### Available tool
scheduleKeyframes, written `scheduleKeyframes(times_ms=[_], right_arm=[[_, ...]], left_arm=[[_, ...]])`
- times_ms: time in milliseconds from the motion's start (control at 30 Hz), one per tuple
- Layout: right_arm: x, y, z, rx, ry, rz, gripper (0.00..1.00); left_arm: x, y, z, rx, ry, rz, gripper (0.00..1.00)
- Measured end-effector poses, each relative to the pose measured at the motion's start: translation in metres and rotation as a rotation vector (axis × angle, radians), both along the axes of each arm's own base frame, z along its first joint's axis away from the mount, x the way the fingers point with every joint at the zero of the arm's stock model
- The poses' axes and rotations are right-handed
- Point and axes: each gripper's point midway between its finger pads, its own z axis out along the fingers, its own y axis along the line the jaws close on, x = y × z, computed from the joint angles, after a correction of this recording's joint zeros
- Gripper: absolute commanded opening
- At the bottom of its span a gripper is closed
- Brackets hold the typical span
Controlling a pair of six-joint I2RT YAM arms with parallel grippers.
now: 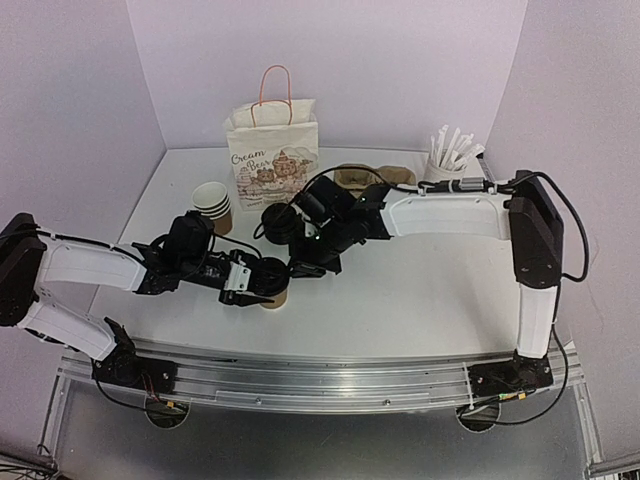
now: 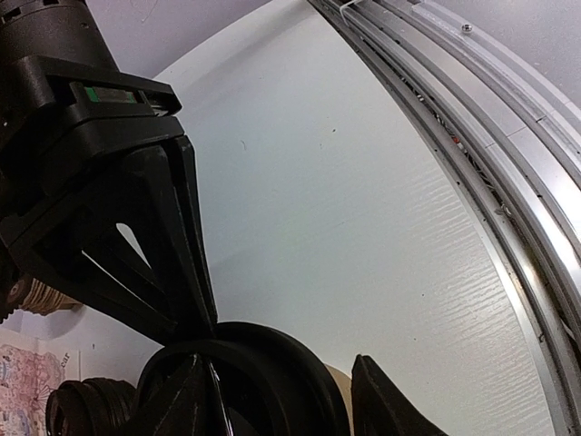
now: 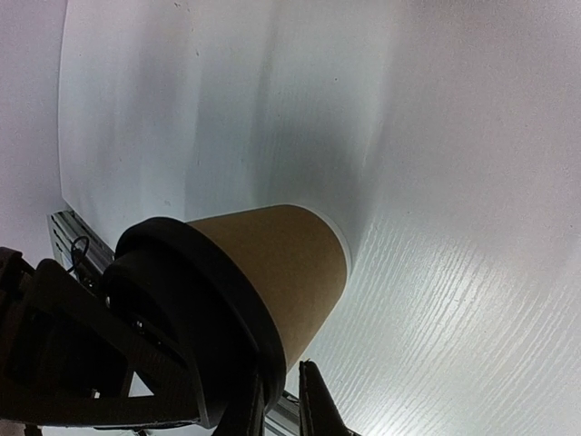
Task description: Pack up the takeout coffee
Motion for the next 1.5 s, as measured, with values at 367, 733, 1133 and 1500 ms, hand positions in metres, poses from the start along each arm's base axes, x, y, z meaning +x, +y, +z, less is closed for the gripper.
scheduleKeyframes(times_ms=[367, 733, 1133, 1500], right_arm=[[-0.003, 0.006, 0.002, -0.019, -0.021, 0.032, 0.12], [-0.003, 0.006, 0.003, -0.034, -0.025, 0.052, 0.12], [-0.002, 0.009, 0.003, -0.034, -0.023, 0.062, 0.13], [-0.001, 0.008, 0.002, -0.031, -0.016, 0.068, 0.13]], left_arm=[[-0.008, 0.008, 0.003, 0.050, 0.065, 0.027, 0.62], [-0.011, 0.016, 0.013, 0.058, 0.063, 0.050, 0.69], [-0.027, 0.040, 0.046, 0.033, -0.092, 0.028, 0.51], [-0.018, 0.079, -0.004, 0.199, -0.087, 0.123, 0.55]])
